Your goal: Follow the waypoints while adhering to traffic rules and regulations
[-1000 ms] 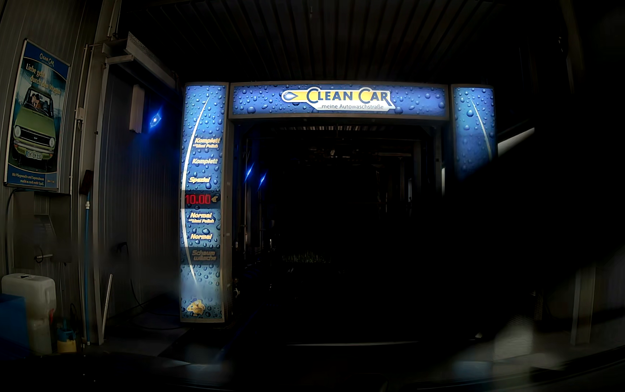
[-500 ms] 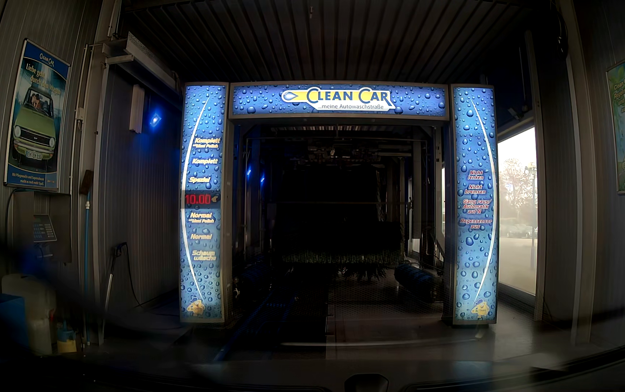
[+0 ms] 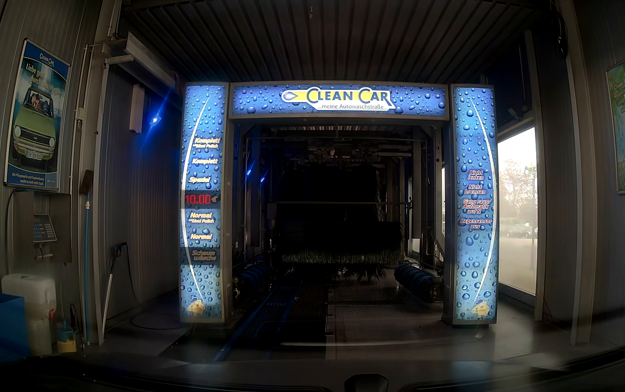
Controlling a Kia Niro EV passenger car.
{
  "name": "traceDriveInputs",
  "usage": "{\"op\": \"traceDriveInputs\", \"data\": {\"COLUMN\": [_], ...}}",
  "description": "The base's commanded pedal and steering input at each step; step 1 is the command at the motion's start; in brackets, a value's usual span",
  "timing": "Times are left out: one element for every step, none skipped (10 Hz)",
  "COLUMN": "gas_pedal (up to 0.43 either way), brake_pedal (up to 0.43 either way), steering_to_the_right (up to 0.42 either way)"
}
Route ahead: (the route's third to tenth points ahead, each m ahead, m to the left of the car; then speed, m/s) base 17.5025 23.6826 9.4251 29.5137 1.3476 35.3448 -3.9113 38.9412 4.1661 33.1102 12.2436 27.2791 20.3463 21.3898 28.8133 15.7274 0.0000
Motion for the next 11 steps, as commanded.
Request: {"op": "traceDriveInputs", "data": {"gas_pedal": [0.000, 0.000, 0.000, 0.000, 0.000, 0.000, 0.000, 0.000, 0.000, 0.000, 0.000], "brake_pedal": [0.000, 0.000, 0.000, 0.000, 0.000, 0.000, 0.000, 0.006, 0.000, 0.000, 0.000], "steering_to_the_right": [-0.014, -0.014, -0.014, -0.014, -0.014, -0.014, -0.014, -0.014, -0.014, -0.014, -0.014]}}
